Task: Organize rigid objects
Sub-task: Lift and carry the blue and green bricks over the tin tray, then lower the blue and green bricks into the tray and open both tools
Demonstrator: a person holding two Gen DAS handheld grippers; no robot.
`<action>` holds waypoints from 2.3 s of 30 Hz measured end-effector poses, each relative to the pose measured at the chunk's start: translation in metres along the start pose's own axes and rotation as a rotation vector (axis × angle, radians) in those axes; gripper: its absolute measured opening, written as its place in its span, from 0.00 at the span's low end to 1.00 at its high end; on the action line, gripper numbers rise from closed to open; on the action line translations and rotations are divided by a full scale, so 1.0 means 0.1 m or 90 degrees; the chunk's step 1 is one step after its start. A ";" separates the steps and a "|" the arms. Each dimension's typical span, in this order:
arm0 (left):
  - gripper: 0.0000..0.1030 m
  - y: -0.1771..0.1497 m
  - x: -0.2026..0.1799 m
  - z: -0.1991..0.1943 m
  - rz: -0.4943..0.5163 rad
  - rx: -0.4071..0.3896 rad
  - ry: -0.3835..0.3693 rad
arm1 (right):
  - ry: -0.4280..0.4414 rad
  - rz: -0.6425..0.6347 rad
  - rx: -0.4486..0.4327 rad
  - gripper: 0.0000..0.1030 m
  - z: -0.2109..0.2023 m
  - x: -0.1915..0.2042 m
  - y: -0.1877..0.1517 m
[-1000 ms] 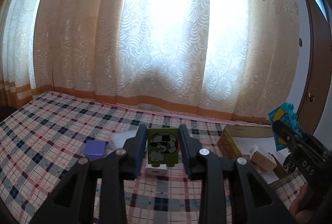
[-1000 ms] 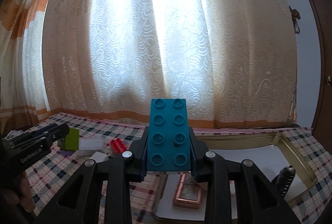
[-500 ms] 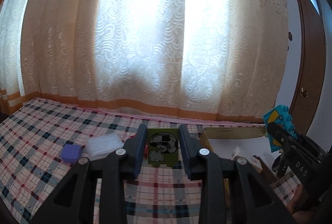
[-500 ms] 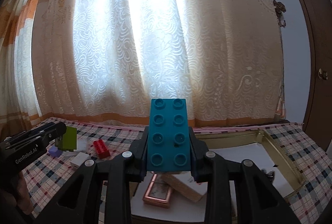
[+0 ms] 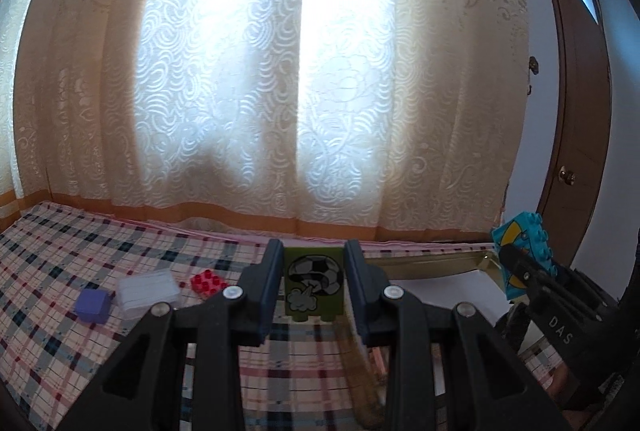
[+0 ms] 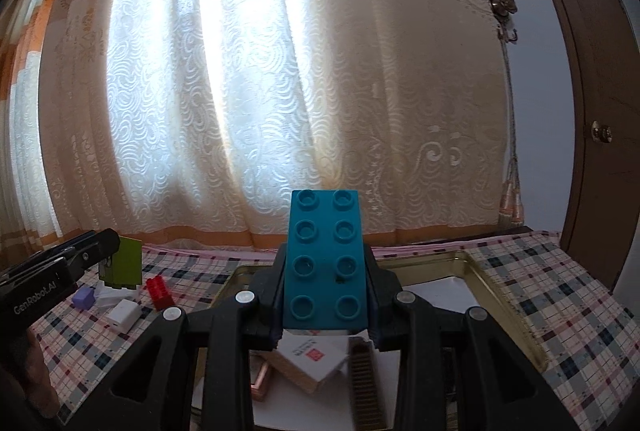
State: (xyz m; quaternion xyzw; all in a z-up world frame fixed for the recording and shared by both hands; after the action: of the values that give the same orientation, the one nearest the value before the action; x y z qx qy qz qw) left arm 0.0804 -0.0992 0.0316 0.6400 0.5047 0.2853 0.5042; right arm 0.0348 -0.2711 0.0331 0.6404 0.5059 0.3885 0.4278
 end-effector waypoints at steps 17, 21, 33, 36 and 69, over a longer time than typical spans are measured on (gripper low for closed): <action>0.30 0.00 -0.54 0.18 0.019 0.007 -0.048 | -0.068 0.028 -0.011 0.33 -0.04 -0.73 0.09; 0.30 -0.05 -0.72 0.27 0.026 0.020 -0.062 | -0.088 0.036 -0.004 0.33 0.01 -0.97 0.09; 0.30 -0.26 -1.27 0.61 0.047 0.077 -0.090 | -0.123 0.034 0.041 0.33 0.26 -1.29 -0.01; 0.30 -0.35 -1.37 0.69 0.055 0.095 -0.089 | -0.124 0.031 0.058 0.33 0.34 -1.30 -0.06; 1.00 -0.56 -1.07 0.84 0.041 0.137 0.059 | -0.050 0.088 0.104 0.77 0.57 -1.25 -0.26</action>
State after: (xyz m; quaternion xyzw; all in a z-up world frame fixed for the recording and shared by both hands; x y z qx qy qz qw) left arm 0.0989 -0.2302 -0.0332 0.6922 0.5344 0.2748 0.3997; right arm 0.0565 -0.3996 -0.0184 0.7213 0.4732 0.3490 0.3661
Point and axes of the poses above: each gripper's, at about its wrist camera, not at the fingertips, and z roughly the way its jaws point, x to its left, y to its top, the point moved 8 cm from there along z, roughly the way its jaws point, and after that the axes turned 1 degree about x, right-handed, at the moved point
